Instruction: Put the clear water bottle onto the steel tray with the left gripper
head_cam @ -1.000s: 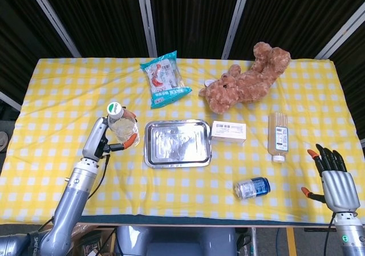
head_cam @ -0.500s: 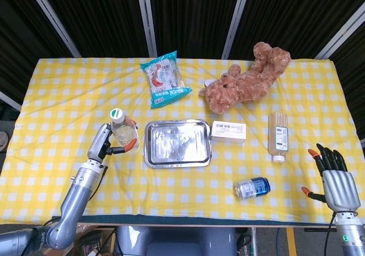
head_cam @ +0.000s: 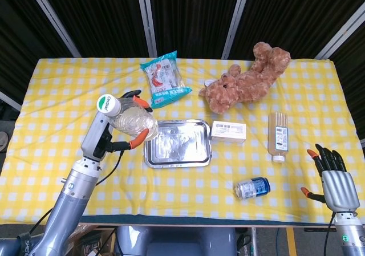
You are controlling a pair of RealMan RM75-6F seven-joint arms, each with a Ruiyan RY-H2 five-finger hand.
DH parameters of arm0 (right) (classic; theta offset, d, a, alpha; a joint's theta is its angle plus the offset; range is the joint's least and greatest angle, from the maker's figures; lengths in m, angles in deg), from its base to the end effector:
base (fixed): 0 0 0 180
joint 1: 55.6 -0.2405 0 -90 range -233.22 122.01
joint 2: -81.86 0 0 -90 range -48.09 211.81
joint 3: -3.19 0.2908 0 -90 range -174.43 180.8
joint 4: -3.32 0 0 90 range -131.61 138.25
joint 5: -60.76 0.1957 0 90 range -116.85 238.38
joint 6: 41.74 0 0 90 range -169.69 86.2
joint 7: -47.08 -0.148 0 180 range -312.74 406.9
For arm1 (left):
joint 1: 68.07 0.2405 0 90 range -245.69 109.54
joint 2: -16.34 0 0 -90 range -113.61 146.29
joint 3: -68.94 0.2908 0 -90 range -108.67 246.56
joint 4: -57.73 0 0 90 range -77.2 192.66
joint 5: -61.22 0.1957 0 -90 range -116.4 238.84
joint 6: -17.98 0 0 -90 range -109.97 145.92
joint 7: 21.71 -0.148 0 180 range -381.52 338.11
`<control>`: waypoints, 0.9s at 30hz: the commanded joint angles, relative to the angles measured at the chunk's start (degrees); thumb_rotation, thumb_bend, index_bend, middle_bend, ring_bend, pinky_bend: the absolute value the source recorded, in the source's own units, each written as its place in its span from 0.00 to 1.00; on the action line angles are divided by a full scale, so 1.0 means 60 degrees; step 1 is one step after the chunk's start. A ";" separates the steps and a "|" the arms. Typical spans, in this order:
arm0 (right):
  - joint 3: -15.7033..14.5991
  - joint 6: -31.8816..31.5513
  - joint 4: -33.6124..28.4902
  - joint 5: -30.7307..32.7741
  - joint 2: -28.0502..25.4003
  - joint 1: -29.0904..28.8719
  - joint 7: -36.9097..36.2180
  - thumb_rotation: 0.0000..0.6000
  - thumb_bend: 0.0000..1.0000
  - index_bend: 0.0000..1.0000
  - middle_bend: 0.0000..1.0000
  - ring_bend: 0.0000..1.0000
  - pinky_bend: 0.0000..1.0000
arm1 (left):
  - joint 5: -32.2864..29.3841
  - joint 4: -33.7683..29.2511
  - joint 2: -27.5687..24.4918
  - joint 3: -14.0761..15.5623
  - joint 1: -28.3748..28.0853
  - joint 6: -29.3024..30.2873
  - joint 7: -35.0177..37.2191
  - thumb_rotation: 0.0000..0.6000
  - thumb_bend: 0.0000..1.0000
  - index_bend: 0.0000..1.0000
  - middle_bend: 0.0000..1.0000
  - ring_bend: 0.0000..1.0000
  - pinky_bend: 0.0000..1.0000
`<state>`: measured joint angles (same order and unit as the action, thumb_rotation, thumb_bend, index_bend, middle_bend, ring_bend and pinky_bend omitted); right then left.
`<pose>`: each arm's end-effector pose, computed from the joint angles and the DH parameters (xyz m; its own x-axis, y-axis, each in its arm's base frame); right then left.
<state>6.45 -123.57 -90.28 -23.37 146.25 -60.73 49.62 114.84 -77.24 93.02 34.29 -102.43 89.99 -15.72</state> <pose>-0.3381 -0.1888 0.1787 0.4073 -0.0531 0.9118 -0.9127 0.0131 0.4085 -0.0413 0.2995 0.1605 -0.6613 0.3055 0.6851 0.6380 -0.2513 0.7279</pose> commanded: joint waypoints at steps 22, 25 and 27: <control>-0.0008 0.0098 -0.0034 0.0050 0.0052 -0.0045 0.0064 1.00 0.05 0.14 0.00 0.01 0.00 | 0.0685 0.4060 0.0639 0.2129 0.1137 -0.0678 0.2378 1.00 0.48 0.58 0.53 0.12 0.14; -0.0022 0.0139 -0.0026 0.0034 0.0064 -0.0066 0.0060 1.00 0.05 0.14 0.00 0.01 0.00 | 0.0561 0.3865 0.0900 0.2059 0.0925 -0.0760 0.2183 1.00 0.48 0.58 0.53 0.12 0.14; -0.0025 0.0176 -0.0026 0.0043 0.0075 -0.0084 0.0088 1.00 0.05 0.14 0.00 0.01 0.00 | 0.0487 0.3763 0.1139 0.2050 0.0701 -0.0854 0.1926 1.00 0.48 0.58 0.53 0.12 0.14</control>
<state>6.30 -122.53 -90.44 -23.12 146.69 -61.22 50.13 118.19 -54.01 98.62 46.70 -97.10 85.41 -2.82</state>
